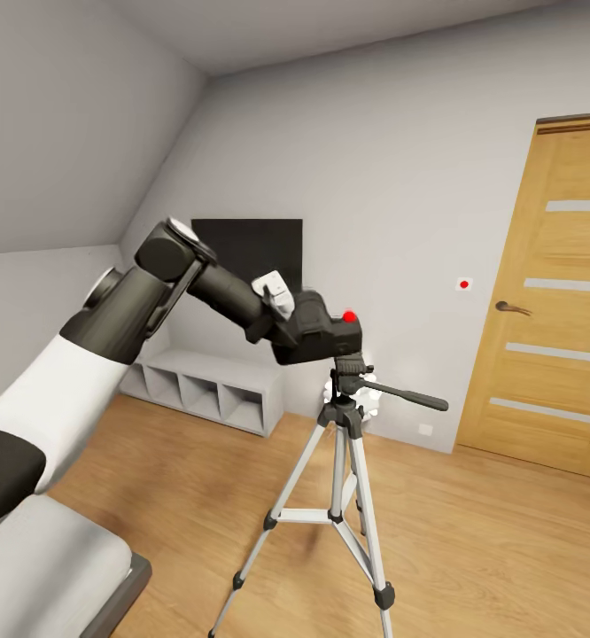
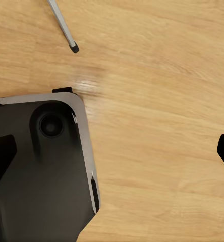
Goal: Attach the digital camera to the camera tripod in the bedroom.
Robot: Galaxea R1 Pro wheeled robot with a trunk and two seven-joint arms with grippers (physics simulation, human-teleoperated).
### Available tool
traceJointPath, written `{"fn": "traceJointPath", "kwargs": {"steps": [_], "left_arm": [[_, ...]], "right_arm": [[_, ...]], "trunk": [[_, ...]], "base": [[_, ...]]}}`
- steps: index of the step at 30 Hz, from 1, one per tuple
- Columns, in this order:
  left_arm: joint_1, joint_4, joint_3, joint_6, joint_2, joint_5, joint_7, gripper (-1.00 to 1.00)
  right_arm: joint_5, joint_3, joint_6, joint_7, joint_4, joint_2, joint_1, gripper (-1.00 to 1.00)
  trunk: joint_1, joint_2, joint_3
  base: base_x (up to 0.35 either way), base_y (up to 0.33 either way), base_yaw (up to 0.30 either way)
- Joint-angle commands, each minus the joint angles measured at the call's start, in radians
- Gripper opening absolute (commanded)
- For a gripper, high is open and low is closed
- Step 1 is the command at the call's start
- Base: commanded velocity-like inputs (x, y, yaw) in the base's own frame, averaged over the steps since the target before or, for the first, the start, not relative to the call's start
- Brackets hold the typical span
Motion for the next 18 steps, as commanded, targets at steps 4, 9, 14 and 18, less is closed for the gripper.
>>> {"fn": "traceJointPath", "kwargs": {"steps": [4, 9, 14, 18], "left_arm": [[0.002, -0.037, -0.037, 0.011, 0.017, 0.056, -0.011, -1.00], [0.002, -0.045, -0.041, 0.011, 0.018, 0.102, -0.011, -1.00], [0.002, -0.049, -0.044, 0.011, 0.010, 0.114, -0.011, -1.00], [0.002, -0.048, -0.045, 0.011, -0.006, 0.118, -0.011, -1.00]], "right_arm": [[-0.003, 0.006, -0.004, -0.001, 0.003, 0.001, -0.001, 1.00], [-0.002, 0.006, -0.004, -0.001, 0.003, 0.001, -0.001, 1.00], [-0.002, 0.006, -0.004, -0.001, 0.003, 0.001, -0.001, 1.00], [-0.002, 0.006, -0.004, -0.001, 0.003, 0.001, -0.001, 1.00]], "trunk": [[0.000, -0.001, 0.000], [0.000, -0.001, 0.000], [0.000, -0.001, 0.000], [0.000, -0.001, 0.000]], "base": [[0.000, 0.000, 0.000], [0.000, 0.000, 0.000], [0.000, 0.000, 0.000], [0.000, 0.000, 0.000]]}}
